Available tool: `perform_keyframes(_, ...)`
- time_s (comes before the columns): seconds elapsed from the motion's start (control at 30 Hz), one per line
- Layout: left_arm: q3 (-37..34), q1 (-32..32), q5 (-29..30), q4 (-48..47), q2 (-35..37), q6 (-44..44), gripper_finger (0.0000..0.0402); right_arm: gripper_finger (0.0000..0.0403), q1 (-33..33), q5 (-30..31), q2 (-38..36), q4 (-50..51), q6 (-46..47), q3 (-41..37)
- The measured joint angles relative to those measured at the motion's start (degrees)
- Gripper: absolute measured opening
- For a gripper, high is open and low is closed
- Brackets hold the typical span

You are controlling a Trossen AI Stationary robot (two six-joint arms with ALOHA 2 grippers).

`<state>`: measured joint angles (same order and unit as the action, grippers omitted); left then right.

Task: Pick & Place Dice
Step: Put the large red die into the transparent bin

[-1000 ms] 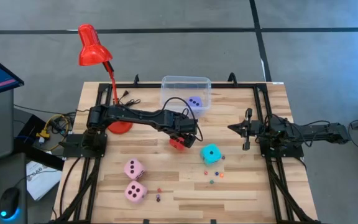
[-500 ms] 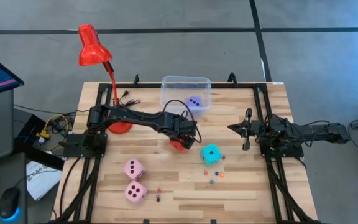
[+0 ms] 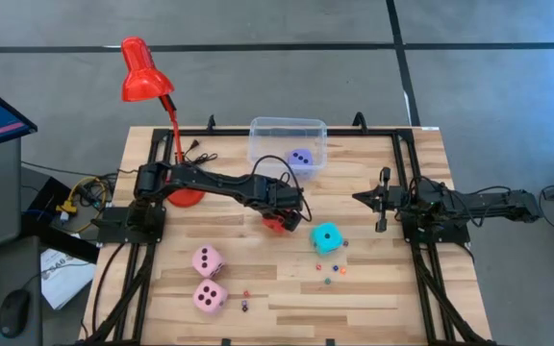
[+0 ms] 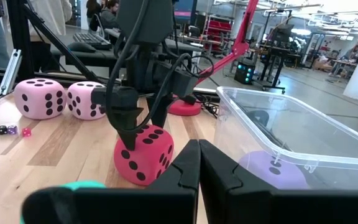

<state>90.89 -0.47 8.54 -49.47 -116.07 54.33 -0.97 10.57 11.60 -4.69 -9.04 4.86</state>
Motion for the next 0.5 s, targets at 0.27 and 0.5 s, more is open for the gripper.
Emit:
perform_keyframes(0.27,-3.48,-0.09,0.28,4.84,0.12,0.05,0.04,0.0,-0.01,0.0,0.0,0.0,0.0,-0.01)
perform_keyframes(0.5,-3.58,-0.09,0.24,6.42,-0.07,-0.07,0.04,0.0,-0.01,0.0,0.0,0.0,0.0,-0.02)
